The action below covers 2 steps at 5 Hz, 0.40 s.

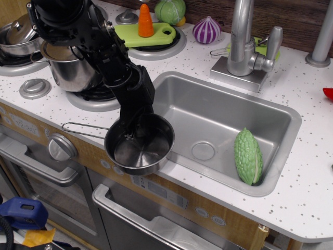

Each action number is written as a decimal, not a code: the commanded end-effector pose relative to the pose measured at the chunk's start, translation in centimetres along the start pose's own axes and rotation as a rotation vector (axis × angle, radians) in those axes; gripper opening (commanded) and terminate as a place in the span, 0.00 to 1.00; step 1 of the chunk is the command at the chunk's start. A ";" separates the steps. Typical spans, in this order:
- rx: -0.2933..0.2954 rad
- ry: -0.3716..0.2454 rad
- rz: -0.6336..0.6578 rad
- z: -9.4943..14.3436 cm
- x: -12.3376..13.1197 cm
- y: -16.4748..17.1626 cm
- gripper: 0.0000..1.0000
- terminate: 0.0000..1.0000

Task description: Put pan in sink

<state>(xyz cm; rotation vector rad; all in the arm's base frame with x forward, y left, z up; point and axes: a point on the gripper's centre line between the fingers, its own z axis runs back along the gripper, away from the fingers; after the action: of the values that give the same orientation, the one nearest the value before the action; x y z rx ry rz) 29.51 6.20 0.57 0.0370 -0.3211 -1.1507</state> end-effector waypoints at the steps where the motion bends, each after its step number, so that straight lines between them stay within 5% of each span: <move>1: 0.034 0.006 -0.001 0.9 0.8 1.3 0.00 0.00; 2: 0.040 0.016 -0.003 1.6 1.5 2.0 0.00 0.00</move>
<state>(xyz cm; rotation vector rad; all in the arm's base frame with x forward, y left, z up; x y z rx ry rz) 31.89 5.61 2.24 0.0368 -0.3110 -1.1577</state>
